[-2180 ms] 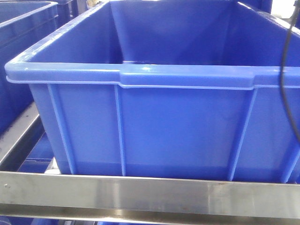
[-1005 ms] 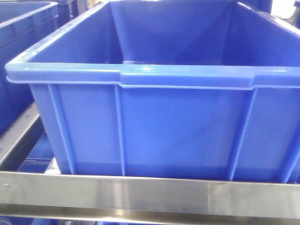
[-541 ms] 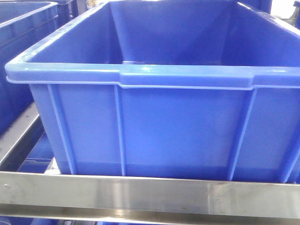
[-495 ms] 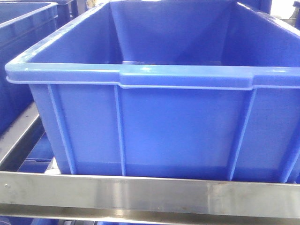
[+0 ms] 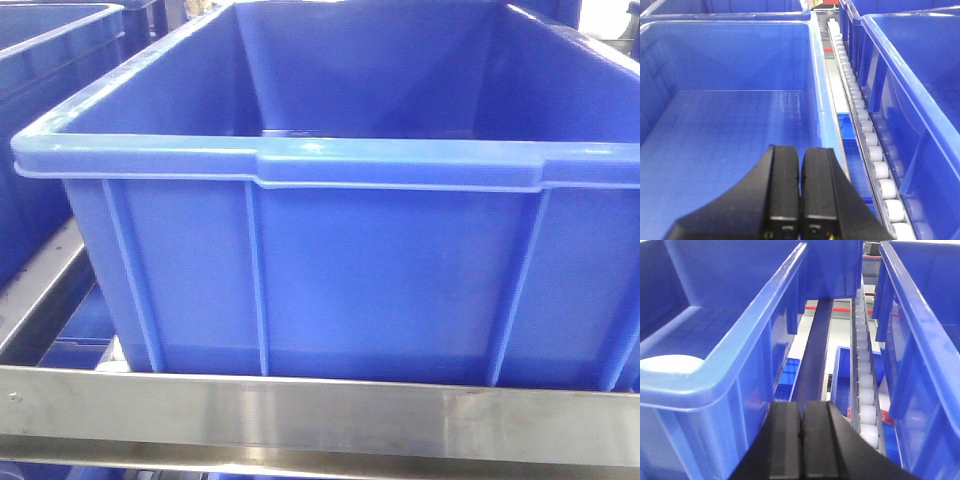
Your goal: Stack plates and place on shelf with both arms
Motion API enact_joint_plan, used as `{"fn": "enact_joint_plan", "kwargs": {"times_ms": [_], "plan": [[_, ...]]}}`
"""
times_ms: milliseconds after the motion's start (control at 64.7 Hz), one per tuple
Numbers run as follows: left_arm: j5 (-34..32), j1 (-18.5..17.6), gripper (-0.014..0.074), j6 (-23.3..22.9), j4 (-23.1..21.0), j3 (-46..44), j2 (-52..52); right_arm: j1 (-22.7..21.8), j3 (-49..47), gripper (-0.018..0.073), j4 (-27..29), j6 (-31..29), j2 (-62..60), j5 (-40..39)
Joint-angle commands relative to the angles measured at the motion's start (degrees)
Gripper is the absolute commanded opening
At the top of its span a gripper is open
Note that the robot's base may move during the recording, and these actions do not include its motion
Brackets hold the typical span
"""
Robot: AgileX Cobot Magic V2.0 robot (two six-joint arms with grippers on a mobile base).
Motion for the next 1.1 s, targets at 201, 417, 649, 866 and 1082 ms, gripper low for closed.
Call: {"fn": "enact_joint_plan", "kwargs": {"times_ms": [201,417,649,866,1082], "plan": [[-4.9,-0.3,0.0082,-0.5,-0.2,-1.8,0.5,-0.4,0.0,0.0052,-0.7,0.0,-1.1,-5.5],[-4.9,-0.3,0.0082,-0.5,-0.2,-1.8,0.5,-0.4,0.0,0.0052,-0.7,0.0,-1.1,-5.5],[-7.4,-0.3,0.0082,-0.5,-0.2,2.3,-0.7,-0.4,0.0,0.0052,-0.7,0.0,-1.1,-5.5],[-11.3,-0.3,0.0082,-0.5,1.0,10.0,-9.5,-0.4,0.0,0.0052,-0.7,0.0,-1.1,-5.5],[-10.7,0.1,0.0082,-0.5,2.1,16.1,-20.0,-0.4,0.0,0.0052,-0.7,0.0,-1.1,-5.5]]}}
